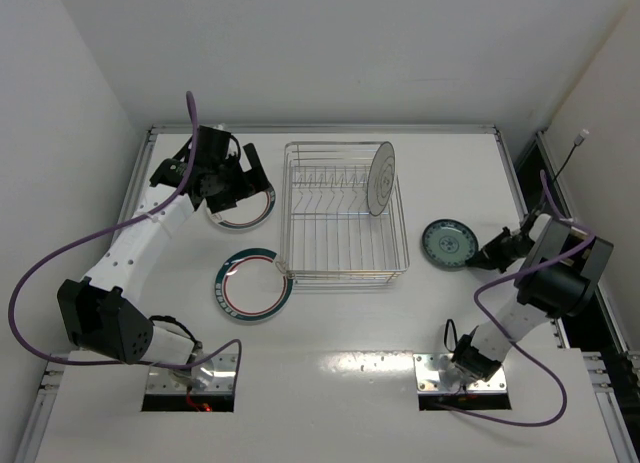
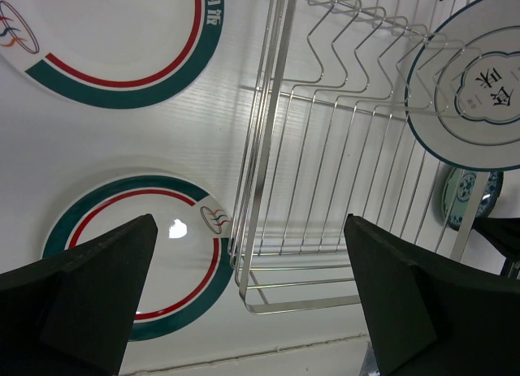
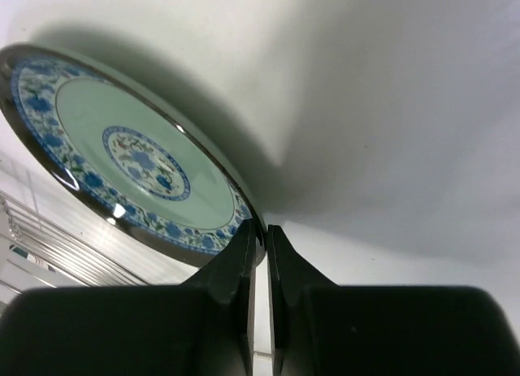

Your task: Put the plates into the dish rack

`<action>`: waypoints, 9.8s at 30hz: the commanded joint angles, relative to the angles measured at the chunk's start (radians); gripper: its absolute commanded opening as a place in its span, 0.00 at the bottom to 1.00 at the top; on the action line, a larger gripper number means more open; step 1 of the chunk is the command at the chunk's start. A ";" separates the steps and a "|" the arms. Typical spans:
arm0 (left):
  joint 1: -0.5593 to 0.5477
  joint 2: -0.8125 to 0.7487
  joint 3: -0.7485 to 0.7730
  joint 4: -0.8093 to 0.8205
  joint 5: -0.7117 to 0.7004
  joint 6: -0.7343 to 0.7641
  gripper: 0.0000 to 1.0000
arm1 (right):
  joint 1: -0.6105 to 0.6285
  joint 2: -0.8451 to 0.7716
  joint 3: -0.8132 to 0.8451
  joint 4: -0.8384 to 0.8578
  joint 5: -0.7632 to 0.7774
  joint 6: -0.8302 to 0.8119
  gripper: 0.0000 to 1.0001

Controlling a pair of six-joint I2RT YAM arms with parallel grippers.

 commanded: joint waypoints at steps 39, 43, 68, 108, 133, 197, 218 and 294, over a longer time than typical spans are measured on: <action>0.007 -0.018 0.017 0.013 0.003 -0.004 1.00 | 0.802 -0.177 0.906 -0.242 0.735 0.010 0.00; 0.007 -0.027 0.008 0.013 0.003 -0.004 1.00 | 0.922 -0.064 1.015 -0.314 0.945 -0.049 0.00; 0.007 -0.055 -0.002 0.004 -0.006 -0.004 1.00 | 1.172 0.383 1.363 -0.600 1.274 -0.159 0.00; -0.073 -0.120 -0.026 -0.088 -0.112 -0.063 1.00 | 1.143 0.539 1.570 -0.816 1.303 -0.079 0.00; -0.253 -0.278 -0.094 -0.089 -0.250 -0.054 1.00 | 1.197 0.529 1.298 -0.814 0.908 0.213 0.00; 0.384 0.508 -0.123 0.485 0.166 -0.212 0.87 | 1.059 -0.126 0.748 -0.323 0.107 -0.233 0.69; 0.404 0.495 0.018 0.394 0.179 -0.147 0.69 | 0.991 -0.096 0.756 -0.342 0.047 -0.175 0.69; 0.386 0.239 -0.552 1.973 0.905 -0.910 0.00 | 0.964 0.035 0.846 0.057 -0.304 0.120 0.87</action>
